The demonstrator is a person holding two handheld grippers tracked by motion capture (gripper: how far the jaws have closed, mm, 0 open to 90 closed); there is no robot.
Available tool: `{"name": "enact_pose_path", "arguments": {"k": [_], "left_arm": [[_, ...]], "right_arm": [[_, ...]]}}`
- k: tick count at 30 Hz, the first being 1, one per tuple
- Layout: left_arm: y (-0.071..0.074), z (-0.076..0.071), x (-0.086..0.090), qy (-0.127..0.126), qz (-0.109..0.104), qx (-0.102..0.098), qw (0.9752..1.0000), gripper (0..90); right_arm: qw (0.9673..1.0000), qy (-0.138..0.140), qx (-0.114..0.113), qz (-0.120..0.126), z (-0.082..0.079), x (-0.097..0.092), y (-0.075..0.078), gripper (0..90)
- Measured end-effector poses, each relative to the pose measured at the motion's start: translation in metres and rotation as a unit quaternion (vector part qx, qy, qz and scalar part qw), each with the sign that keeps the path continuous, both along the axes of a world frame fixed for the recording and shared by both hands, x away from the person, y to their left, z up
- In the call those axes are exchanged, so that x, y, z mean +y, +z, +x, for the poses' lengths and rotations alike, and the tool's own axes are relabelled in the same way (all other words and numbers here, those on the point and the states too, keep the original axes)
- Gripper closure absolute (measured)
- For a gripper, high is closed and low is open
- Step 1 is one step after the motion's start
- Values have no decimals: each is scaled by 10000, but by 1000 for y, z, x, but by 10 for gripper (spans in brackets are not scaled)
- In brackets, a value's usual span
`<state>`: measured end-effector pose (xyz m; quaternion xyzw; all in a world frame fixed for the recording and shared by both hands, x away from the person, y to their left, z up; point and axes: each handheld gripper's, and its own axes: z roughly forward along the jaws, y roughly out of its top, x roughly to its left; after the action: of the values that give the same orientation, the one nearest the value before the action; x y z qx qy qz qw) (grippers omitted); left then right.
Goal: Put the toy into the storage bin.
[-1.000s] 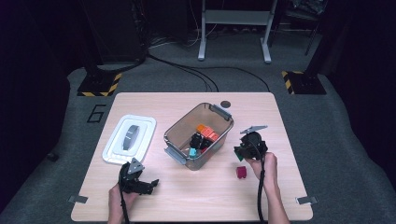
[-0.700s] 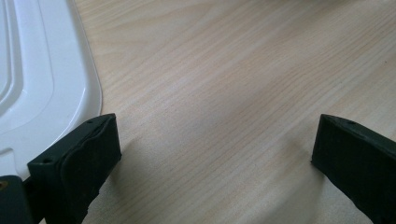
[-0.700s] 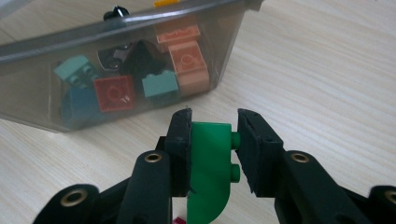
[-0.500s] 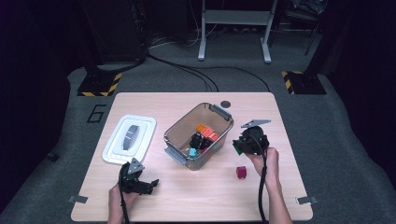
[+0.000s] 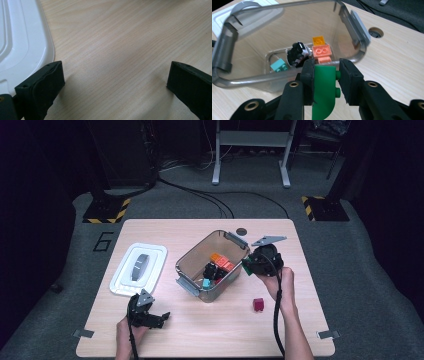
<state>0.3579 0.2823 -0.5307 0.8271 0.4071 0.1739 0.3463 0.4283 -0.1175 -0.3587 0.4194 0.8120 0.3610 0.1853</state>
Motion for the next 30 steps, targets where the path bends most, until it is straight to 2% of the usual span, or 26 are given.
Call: {"name": "enact_pose_path", "arguments": {"k": [7,11,21,26,30], "left_arm": [[0,0,0,1,1,1,10000,11],[0,0,0,-3,2,0,10000,11],[0,0,0,-2,1,-1,10000,11],[0,0,0,-1,0,1,10000,11],[0,0,0,-2,2,1,10000,11]], "right_arm": [[9996,282,-83,45,3,25,13,664],[9989,460,-98,24,5,39,14,664],[9967,810,25,-1,6,75,3,663],[9946,1038,93,-6,3,90,-2,663],[9922,1222,234,-20,-1,101,-10,663]]}}
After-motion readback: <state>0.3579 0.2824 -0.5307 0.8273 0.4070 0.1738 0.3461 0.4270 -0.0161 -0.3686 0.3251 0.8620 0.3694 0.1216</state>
